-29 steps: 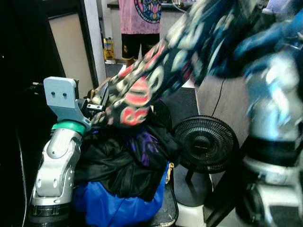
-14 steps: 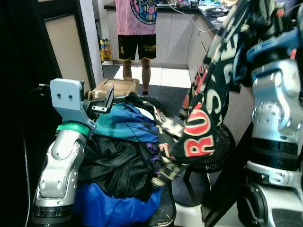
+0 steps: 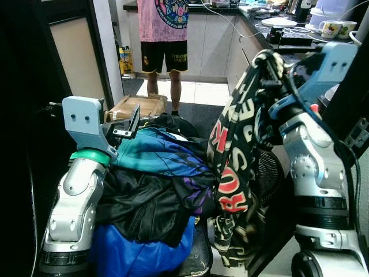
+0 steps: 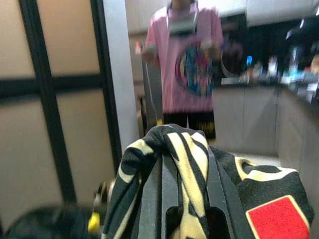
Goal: Clothes washing
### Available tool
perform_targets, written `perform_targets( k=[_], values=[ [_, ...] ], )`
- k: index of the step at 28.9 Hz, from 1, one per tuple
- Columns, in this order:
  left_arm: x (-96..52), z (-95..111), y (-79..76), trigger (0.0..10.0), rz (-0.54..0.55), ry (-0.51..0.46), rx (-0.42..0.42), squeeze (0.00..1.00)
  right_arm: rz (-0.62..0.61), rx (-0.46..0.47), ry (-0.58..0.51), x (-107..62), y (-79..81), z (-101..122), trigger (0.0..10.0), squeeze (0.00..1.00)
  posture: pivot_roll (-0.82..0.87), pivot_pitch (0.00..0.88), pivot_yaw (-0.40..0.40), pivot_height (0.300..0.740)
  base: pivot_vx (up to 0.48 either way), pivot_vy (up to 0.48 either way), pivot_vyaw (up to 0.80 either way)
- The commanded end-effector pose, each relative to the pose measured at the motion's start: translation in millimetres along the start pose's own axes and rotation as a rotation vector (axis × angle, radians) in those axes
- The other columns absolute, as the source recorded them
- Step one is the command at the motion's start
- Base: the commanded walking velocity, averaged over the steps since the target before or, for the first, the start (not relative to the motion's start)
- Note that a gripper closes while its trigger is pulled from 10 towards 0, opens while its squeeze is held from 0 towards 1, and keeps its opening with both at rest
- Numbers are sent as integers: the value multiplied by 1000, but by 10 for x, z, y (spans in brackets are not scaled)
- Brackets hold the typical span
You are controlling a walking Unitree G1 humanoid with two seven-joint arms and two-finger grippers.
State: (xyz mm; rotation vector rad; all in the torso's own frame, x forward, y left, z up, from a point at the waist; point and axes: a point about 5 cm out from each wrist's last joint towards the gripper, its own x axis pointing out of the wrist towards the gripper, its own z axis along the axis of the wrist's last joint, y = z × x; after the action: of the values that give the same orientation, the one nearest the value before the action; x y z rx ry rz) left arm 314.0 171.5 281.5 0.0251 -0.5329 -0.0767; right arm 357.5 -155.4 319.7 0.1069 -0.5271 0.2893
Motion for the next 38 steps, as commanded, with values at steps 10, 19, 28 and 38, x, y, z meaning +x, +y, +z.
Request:
perform_targets(
  k=[10, 19, 28, 38],
  values=[
    [-14, -87, 38, 10000, 16, 49, 35, 0, -61, 25, 172, -260, -2, -564, 0, 0, -8, 53, 15, 740, 0, 0, 0],
    [0, -74, 37, 10000, 20, 45, 22, 0, -69, 45, 150, -293, 23, -556, 10000, 0, -13, 53, 18, 740, 0, 0, 0],
    [7, -75, 21, 10000, 10, 37, -1, 0, 335, 59, 206, -372, 609, -614, 10000, 0, -15, 42, 21, 740, 0, 0, 0],
    [0, -77, 38, 10000, 13, 37, 11, 0, -96, 38, 143, -291, -50, -584, 10000, 0, -10, 35, 16, 740, 0, 0, 0]
  ],
)
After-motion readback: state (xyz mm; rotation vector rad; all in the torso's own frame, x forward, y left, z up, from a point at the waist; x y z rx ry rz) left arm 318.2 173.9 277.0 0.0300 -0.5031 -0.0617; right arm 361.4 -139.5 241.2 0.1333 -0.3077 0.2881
